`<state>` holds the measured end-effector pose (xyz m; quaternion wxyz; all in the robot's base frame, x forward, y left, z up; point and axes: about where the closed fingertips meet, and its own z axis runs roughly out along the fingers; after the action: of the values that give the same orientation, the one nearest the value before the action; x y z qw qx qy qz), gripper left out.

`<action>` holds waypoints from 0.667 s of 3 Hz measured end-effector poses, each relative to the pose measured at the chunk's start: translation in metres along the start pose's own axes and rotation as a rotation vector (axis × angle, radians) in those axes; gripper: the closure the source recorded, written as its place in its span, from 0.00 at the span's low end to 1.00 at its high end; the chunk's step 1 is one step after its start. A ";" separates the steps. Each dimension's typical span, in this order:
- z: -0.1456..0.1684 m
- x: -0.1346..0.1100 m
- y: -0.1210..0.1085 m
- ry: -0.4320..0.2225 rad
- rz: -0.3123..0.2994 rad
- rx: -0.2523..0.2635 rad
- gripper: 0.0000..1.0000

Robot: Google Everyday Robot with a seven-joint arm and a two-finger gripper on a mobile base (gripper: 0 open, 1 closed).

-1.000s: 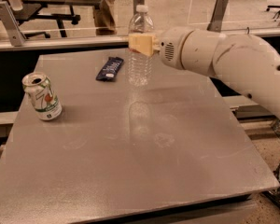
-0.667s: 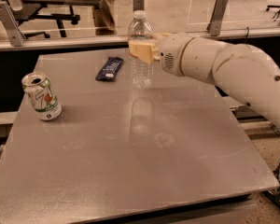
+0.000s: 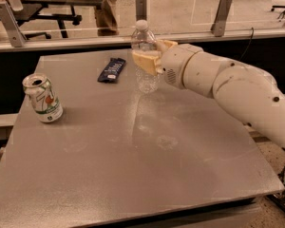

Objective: Place water bottle upright

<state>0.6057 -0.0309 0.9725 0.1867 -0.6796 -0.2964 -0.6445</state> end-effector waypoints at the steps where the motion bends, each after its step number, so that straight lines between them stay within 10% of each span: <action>1: -0.001 -0.009 0.000 0.012 0.007 -0.021 1.00; 2: -0.002 -0.016 0.002 0.020 0.033 -0.045 0.85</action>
Offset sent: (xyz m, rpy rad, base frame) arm 0.0017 -0.0140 -0.0252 0.0778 0.0087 -0.0878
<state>0.6055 -0.0362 0.9570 0.1849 -0.6819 -0.2684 -0.6548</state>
